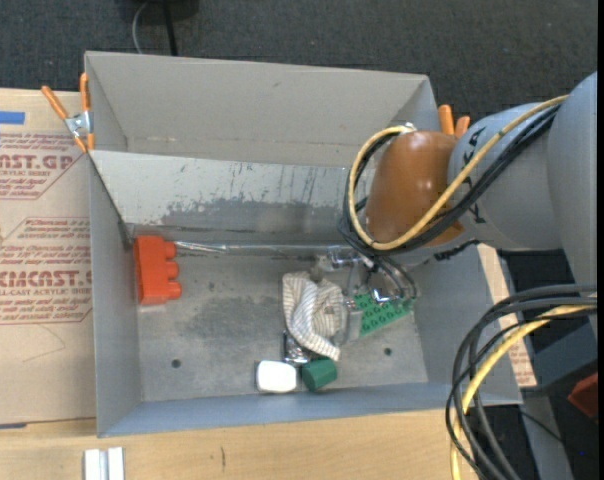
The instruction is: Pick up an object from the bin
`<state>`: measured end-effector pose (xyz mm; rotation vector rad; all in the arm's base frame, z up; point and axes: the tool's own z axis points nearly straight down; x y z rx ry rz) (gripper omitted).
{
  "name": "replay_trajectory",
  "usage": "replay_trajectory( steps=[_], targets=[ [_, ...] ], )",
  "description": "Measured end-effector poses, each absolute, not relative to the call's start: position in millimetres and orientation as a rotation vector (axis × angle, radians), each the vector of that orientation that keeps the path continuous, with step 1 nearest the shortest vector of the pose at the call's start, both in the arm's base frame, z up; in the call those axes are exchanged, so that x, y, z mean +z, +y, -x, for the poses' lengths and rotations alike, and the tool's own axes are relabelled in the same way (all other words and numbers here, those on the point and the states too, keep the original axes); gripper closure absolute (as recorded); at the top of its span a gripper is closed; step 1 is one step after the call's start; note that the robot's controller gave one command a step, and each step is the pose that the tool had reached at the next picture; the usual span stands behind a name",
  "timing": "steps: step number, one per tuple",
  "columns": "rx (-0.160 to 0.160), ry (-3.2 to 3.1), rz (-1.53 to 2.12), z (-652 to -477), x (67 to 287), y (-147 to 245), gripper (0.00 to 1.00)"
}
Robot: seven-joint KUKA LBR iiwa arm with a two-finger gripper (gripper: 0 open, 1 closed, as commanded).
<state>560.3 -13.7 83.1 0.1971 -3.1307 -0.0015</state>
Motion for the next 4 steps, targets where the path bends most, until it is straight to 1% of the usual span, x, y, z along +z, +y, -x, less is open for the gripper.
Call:
replay_trajectory(
  steps=[1,2,3,4],
  targets=[
    [-0.001,-3.128,-0.325,-540.5,110.3,-16.3,0.0],
    [-0.003,-3.126,-0.306,-544.2,74.7,-21.9,0.0],
    [0.0,-3.086,-0.624,-539.3,70.6,-13.3,1.0],
    [0.0,-3.087,-0.623,-539.3,70.5,-13.4,1.0]
  ],
)
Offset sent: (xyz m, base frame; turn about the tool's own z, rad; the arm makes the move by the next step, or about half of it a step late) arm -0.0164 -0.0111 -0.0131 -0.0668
